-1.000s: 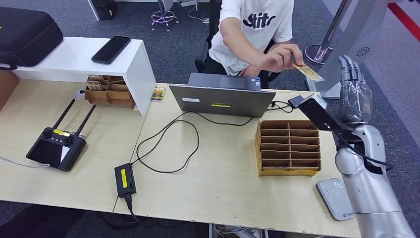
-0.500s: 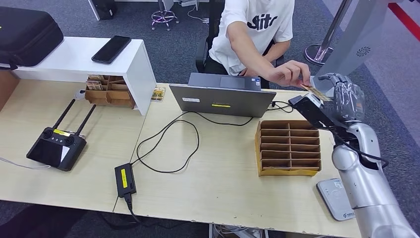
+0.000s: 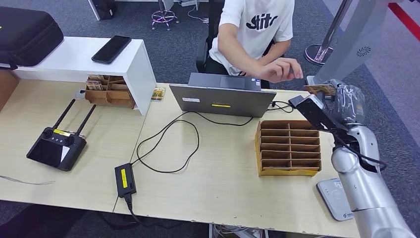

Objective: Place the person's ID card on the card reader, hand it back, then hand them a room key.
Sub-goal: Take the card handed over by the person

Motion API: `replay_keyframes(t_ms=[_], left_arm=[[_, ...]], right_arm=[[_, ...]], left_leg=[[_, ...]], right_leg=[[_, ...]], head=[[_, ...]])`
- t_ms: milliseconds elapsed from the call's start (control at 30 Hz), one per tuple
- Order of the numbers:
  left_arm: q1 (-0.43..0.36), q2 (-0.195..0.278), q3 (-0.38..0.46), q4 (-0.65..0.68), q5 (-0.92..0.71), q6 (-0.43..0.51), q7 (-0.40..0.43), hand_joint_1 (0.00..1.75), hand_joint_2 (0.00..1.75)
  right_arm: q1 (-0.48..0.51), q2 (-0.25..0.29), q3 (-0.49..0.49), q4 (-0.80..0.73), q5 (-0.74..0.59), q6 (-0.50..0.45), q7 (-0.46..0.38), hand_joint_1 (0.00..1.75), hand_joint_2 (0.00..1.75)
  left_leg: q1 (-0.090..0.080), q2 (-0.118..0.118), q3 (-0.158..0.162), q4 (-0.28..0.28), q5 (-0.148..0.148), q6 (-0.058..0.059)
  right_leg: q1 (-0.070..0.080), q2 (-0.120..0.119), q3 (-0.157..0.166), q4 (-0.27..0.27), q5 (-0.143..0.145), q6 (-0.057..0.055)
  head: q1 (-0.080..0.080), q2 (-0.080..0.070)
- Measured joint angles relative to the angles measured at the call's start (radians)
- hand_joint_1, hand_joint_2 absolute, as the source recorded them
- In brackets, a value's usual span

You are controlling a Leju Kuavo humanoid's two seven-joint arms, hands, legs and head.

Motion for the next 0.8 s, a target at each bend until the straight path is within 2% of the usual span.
replay_keyframes(t_ms=[433,633,800], left_arm=[[0.003,-0.003,0.0,0.0,0.041,0.009,0.0,0.0,1.75],[0.008,-0.01,0.0,0.0,0.078,0.023,-0.006,0.0,1.75],[0.01,-0.015,0.002,0.0,0.099,0.031,-0.008,0.0,1.75]], right_arm=[[0.237,-0.013,-0.179,-0.167,-0.131,-0.051,-0.072,1.75,1.75],[0.477,-0.015,-0.313,-0.321,-0.196,-0.031,-0.116,1.75,1.75],[0.622,0.022,-0.403,-0.409,-0.218,-0.008,-0.138,1.75,1.75]], left_leg=[[0.0,-0.001,-0.001,0.0,-0.001,0.001],[0.0,-0.007,-0.003,0.0,-0.002,0.001],[0.0,-0.006,-0.003,0.0,-0.003,0.0]], right_leg=[[0.0,-0.001,-0.001,0.0,-0.001,0.001],[0.0,-0.007,-0.001,-0.001,-0.003,0.001],[0.0,-0.006,-0.001,-0.001,-0.005,0.0]], head=[[0.0,0.0],[0.0,0.0],[0.0,0.0]])
